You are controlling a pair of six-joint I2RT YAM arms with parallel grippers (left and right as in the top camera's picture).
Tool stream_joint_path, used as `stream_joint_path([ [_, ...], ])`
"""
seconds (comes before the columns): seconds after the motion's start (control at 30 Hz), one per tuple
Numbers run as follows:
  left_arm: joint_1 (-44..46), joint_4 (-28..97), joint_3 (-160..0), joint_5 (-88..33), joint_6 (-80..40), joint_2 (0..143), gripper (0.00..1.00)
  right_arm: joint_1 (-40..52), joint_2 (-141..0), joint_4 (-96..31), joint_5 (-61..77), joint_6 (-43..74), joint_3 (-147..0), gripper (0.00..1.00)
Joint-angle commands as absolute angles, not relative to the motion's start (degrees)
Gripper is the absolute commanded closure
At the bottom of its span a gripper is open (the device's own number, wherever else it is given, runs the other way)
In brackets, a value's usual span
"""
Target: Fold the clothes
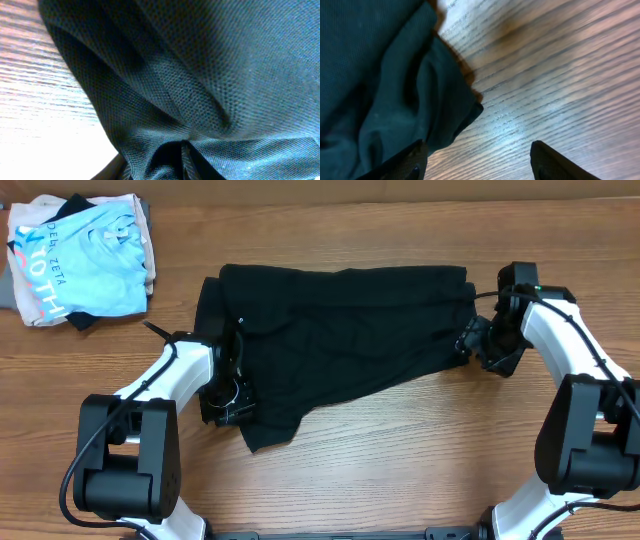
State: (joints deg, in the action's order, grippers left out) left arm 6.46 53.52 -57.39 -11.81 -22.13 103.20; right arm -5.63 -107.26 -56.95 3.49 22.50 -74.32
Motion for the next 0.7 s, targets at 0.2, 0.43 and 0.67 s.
stream_joint_path([
  [0.2,6.79,53.28,-56.71,-11.44,-21.87,104.90,0.72,-5.87,-105.89,-50.35,5.13,22.68,-69.91,0.34],
  [0.43,6.79,53.23,-56.73,-11.44,-21.87,104.90,0.72,-5.87,-105.91,-46.65,9.21,22.76,-68.58,0.37],
  [0.67,6.79,53.30,-56.73,-11.46,-21.87,104.90,0.76,-5.87,-106.69,-48.18,8.60,26.17,-68.53,0.41],
])
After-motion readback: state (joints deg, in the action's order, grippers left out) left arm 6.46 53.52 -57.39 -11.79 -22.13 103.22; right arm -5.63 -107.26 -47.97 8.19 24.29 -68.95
